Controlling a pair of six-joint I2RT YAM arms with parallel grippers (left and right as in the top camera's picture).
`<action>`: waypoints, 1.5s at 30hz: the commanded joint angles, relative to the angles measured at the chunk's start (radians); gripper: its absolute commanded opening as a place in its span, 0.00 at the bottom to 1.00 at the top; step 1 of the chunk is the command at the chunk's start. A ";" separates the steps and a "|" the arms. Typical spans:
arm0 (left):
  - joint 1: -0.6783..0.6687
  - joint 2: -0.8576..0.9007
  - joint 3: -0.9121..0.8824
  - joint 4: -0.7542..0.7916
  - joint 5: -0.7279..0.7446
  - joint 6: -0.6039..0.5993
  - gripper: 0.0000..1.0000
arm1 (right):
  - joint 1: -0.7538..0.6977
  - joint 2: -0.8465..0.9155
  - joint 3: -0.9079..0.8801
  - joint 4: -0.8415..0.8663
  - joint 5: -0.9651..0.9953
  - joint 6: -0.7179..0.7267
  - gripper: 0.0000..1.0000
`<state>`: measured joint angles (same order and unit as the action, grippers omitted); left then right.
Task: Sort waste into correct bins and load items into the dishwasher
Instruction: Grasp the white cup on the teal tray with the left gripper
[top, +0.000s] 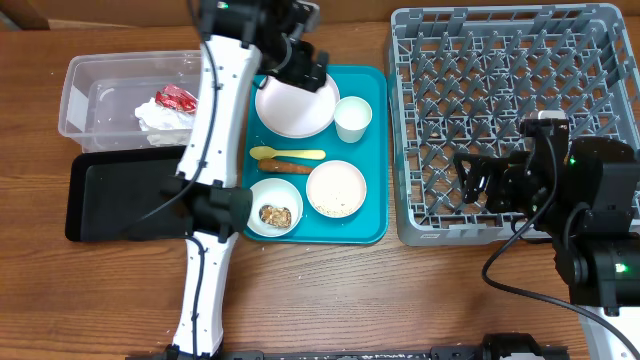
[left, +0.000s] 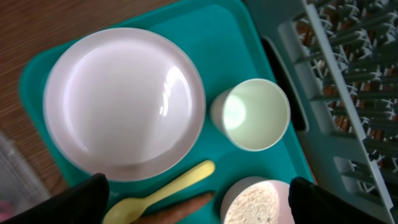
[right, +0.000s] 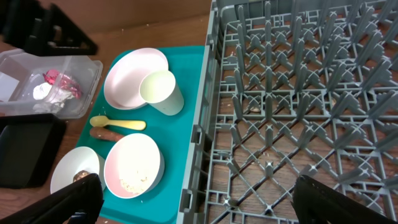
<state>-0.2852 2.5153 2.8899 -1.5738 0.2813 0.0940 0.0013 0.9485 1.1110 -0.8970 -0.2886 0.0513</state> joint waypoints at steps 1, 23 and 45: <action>-0.050 -0.002 -0.127 0.064 0.008 0.032 0.91 | -0.003 -0.003 0.021 0.000 -0.002 -0.003 1.00; -0.107 -0.005 -0.496 0.375 -0.066 -0.098 0.04 | -0.003 0.040 0.021 -0.003 -0.021 -0.003 1.00; 0.077 -0.023 -0.034 -0.116 0.984 0.015 0.04 | -0.003 0.312 0.021 0.406 -0.710 0.016 1.00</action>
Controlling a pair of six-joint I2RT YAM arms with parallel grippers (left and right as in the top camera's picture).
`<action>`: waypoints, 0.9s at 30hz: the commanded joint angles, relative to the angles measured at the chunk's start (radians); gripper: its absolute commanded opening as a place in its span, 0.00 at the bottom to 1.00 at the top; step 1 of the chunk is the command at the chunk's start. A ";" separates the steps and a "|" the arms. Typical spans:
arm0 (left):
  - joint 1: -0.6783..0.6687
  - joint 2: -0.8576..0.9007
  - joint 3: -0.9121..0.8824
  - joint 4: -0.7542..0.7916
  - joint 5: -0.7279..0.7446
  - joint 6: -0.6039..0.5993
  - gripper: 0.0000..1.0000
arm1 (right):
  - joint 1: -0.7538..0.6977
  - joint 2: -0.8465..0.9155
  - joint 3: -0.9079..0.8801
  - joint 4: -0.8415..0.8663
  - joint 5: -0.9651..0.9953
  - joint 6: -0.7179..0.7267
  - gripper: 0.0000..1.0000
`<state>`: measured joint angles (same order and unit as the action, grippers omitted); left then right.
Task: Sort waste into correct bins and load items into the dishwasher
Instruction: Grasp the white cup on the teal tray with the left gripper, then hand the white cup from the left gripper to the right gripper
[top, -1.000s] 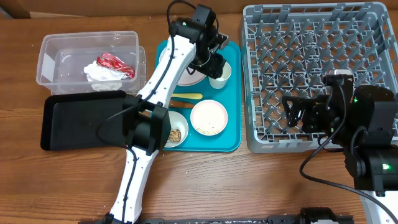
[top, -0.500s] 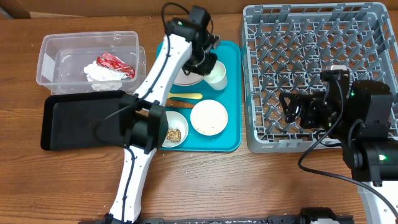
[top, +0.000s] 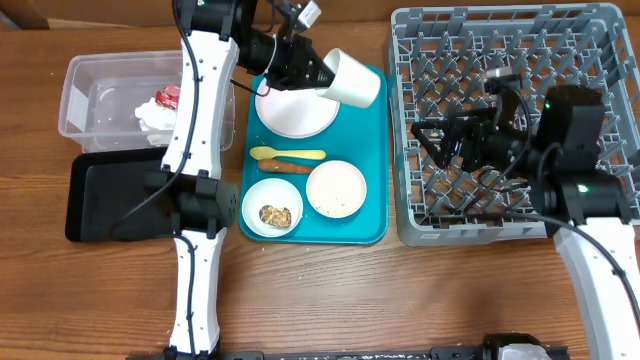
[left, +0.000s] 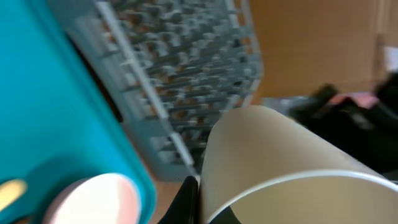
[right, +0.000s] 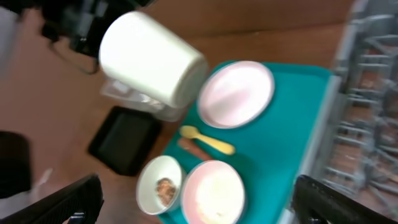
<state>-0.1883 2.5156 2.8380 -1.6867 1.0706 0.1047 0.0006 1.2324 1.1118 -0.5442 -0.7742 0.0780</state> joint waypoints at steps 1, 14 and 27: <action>-0.024 -0.027 0.018 -0.003 0.194 -0.008 0.04 | -0.002 0.035 0.021 0.068 -0.266 -0.030 1.00; -0.139 -0.500 -0.431 -0.003 -0.153 0.090 0.04 | -0.002 0.036 0.021 0.112 -0.463 -0.087 1.00; -0.038 -0.520 -0.881 0.016 0.491 0.468 0.04 | 0.021 0.037 0.020 0.132 -0.387 -0.109 1.00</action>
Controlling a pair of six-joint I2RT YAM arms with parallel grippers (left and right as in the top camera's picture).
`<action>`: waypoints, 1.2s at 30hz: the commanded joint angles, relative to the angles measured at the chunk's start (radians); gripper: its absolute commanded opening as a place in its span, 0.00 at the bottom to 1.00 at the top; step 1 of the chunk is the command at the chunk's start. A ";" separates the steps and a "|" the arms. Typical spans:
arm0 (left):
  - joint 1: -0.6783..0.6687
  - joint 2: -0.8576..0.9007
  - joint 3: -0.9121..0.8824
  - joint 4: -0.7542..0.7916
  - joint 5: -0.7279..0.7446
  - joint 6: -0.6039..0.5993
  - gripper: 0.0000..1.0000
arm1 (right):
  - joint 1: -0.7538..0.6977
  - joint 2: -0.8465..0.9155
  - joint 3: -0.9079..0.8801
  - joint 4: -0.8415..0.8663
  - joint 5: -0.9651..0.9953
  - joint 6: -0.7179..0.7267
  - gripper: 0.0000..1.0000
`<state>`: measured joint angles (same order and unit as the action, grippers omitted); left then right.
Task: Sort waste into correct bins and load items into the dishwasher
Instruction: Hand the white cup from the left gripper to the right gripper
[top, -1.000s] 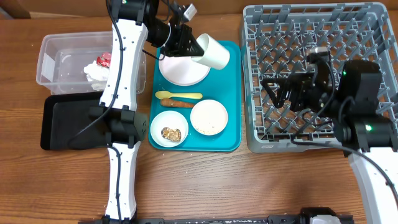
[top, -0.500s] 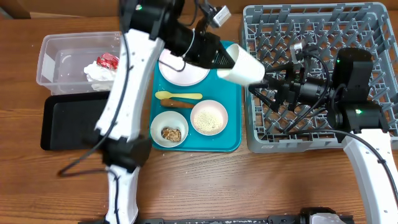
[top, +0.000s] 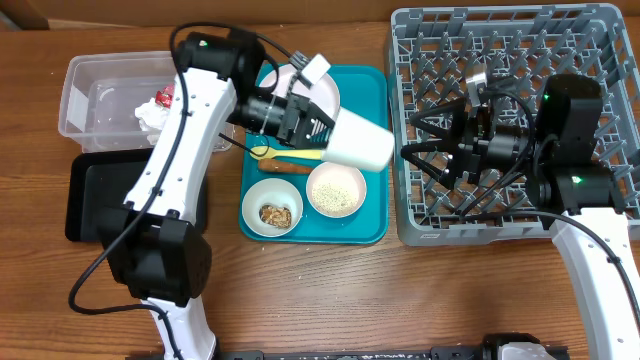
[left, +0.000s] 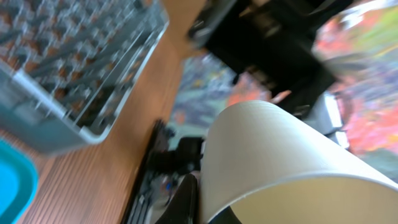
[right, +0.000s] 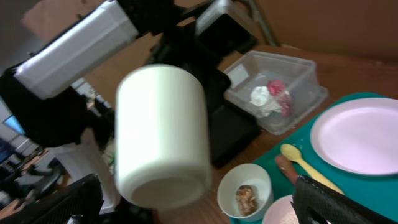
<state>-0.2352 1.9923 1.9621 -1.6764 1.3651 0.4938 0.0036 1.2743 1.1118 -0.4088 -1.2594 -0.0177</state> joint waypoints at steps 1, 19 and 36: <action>0.007 0.003 -0.005 0.008 0.213 0.079 0.04 | 0.033 -0.004 0.020 -0.002 0.107 -0.013 1.00; -0.007 0.149 -0.005 0.118 0.216 -0.025 0.04 | 0.066 -0.004 0.020 0.106 0.160 -0.002 0.96; -0.056 0.171 -0.005 0.114 0.216 -0.098 0.04 | 0.114 0.131 0.020 0.124 0.114 -0.013 0.93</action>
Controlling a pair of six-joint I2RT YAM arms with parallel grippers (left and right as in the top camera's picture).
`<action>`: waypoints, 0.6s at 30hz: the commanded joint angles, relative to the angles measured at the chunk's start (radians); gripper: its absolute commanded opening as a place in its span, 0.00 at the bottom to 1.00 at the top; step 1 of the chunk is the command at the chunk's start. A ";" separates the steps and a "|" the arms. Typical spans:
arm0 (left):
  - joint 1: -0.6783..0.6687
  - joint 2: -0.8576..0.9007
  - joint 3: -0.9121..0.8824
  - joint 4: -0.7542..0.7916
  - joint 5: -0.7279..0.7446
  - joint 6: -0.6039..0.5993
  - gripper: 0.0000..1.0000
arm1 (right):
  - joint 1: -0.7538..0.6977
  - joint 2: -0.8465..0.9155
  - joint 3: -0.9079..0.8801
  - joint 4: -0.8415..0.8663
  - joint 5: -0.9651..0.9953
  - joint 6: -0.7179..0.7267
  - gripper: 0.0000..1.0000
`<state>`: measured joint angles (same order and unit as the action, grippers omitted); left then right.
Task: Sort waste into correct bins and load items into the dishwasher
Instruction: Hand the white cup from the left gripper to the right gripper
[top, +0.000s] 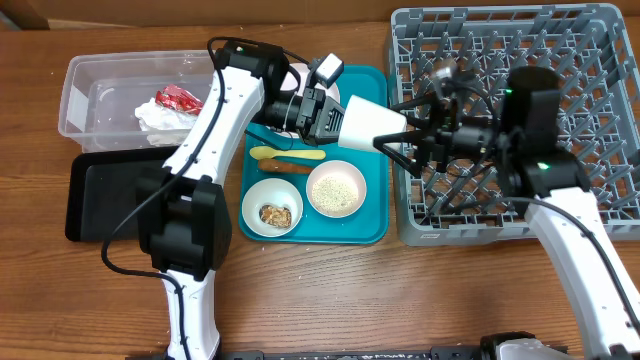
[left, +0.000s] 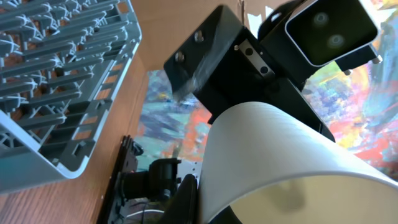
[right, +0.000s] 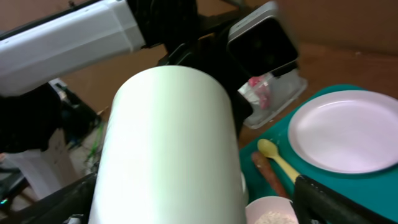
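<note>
A white cup (top: 366, 122) hangs on its side above the teal tray (top: 372, 222), base towards the rack. My left gripper (top: 335, 117) is shut on its rim; one dark finger (left: 188, 200) shows against the cup's wall (left: 280, 155). My right gripper (top: 402, 130) is open, with a finger on either side of the cup's base, and the cup (right: 171, 149) fills the right wrist view. On the tray lie a pink plate (right: 348, 137), a yellow spoon (top: 285, 154), a brown sausage (top: 292, 167) and two bowls (top: 336, 188) (top: 273, 213).
The grey dish rack (top: 560, 60) stands at the right, under my right arm. A clear bin (top: 90, 75) with a red wrapper and white tissue sits at the far left. A black bin (top: 110, 195) lies in front of it.
The cup has moved a little farther back and right over the tray. My right gripper has come left from the rack's edge, and its open fingers now flank the cup's base.
The cup first stood upright on the tray beside the plate, with my left gripper open above it. Then my left gripper held it tilted above the tray's far edge. Then it held it sideways towards my right gripper, which now brackets its base.
</note>
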<state>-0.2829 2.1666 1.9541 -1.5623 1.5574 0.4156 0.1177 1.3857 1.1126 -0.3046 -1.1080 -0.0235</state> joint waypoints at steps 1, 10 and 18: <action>-0.008 -0.003 0.003 0.000 0.023 -0.020 0.04 | 0.000 0.021 0.019 0.020 -0.038 -0.007 0.87; -0.006 -0.003 0.003 0.026 0.023 -0.020 0.21 | 0.000 0.020 0.019 0.027 -0.076 -0.007 0.57; -0.006 -0.003 0.003 0.026 0.023 -0.040 0.27 | -0.010 0.018 0.019 0.021 -0.076 -0.007 0.49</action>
<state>-0.2867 2.1681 1.9537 -1.5368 1.5570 0.3908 0.1173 1.4021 1.1126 -0.2852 -1.1778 -0.0223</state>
